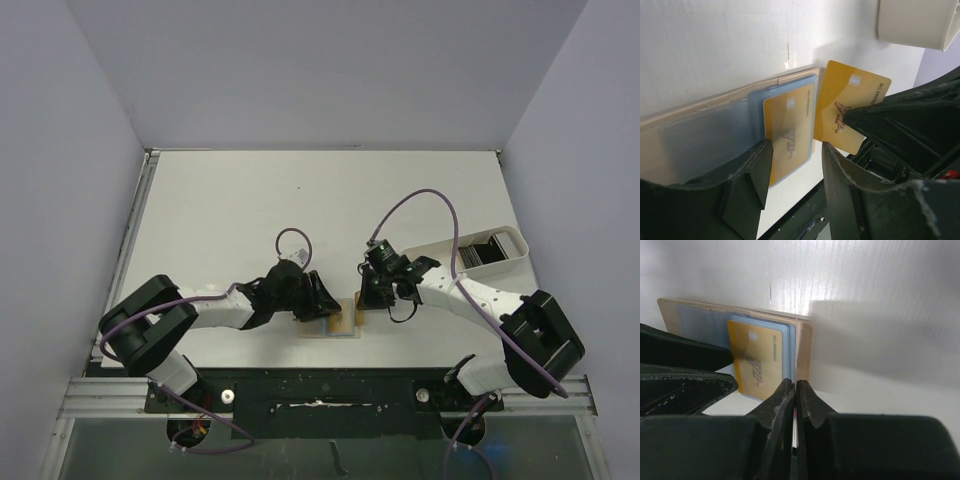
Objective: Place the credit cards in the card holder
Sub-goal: Insert the credit card into the card holder.
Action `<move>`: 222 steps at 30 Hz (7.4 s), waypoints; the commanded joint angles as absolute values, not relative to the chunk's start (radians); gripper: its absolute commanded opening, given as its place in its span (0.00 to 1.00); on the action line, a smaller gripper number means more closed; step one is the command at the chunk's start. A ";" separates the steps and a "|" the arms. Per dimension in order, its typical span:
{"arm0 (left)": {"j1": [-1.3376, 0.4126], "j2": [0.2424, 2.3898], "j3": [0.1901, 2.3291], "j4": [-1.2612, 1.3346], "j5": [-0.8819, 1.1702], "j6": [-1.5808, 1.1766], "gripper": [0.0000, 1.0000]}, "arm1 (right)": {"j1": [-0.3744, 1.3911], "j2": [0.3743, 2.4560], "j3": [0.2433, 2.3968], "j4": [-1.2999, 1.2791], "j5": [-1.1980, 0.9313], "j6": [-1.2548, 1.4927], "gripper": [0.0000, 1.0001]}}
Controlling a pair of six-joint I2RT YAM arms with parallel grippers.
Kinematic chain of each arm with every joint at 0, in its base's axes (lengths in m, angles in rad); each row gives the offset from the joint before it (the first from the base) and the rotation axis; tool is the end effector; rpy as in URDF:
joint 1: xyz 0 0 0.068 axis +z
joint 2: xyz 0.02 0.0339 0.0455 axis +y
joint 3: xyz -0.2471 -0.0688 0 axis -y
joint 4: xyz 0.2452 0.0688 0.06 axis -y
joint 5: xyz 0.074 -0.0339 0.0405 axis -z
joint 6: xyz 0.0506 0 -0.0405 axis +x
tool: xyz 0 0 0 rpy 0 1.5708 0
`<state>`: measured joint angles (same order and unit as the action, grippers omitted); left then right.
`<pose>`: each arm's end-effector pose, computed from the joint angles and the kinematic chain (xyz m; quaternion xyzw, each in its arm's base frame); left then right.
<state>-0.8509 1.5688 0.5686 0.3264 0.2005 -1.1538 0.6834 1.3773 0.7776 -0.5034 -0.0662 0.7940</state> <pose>0.1896 -0.2315 0.1095 -0.0924 0.8929 -0.4121 0.1562 0.2033 0.1699 0.1560 0.0461 0.9712 0.1797 0.1496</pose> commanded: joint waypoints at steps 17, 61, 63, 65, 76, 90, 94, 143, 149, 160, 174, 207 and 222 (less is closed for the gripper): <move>-0.868 1.518 0.592 0.356 0.183 -1.170 0.44 | 0.677 1.315 0.834 -0.587 0.046 0.779 0.00; -0.848 1.179 0.429 0.570 0.360 -1.217 0.05 | 0.706 0.799 0.507 0.047 -0.348 0.899 0.08; -0.848 1.170 0.418 0.588 0.351 -1.228 0.00 | 0.706 0.802 0.511 0.037 -0.342 0.898 0.13; -0.848 1.158 0.399 0.602 0.342 -1.238 0.00 | 0.706 0.800 0.514 0.030 -0.334 0.898 0.19; -0.848 1.109 0.367 0.579 0.309 -1.237 0.00 | 0.666 0.729 0.479 0.025 -0.289 1.032 0.26; -0.848 1.098 0.413 0.390 0.254 -1.171 0.15 | 0.602 0.723 0.409 0.008 -0.282 1.073 0.00; -0.845 1.066 0.450 0.183 0.159 -1.136 0.35 | 0.599 0.764 0.428 -0.059 -0.246 1.025 0.00; -0.836 1.328 0.571 -0.123 -0.003 -0.989 0.38 | 0.573 1.358 0.487 0.180 -0.483 0.895 0.00; -0.836 1.328 0.563 -0.113 -0.003 -0.991 0.35 | 0.569 1.356 0.472 0.193 -0.500 0.905 0.00; -0.837 1.330 0.566 -0.109 0.009 -0.997 0.34 | 0.563 1.353 0.453 0.183 -0.503 0.918 0.00; -0.838 1.320 0.564 -0.117 0.003 -1.007 0.34 | 0.552 1.329 0.448 0.118 -0.481 0.905 0.00; -0.897 1.343 0.649 -0.222 -0.083 -0.927 0.63 | 0.544 1.282 0.484 0.066 -0.500 0.877 0.00; -0.930 1.460 0.729 -0.336 -0.207 -0.917 0.61 | 0.538 1.324 0.469 0.092 -0.500 0.876 0.00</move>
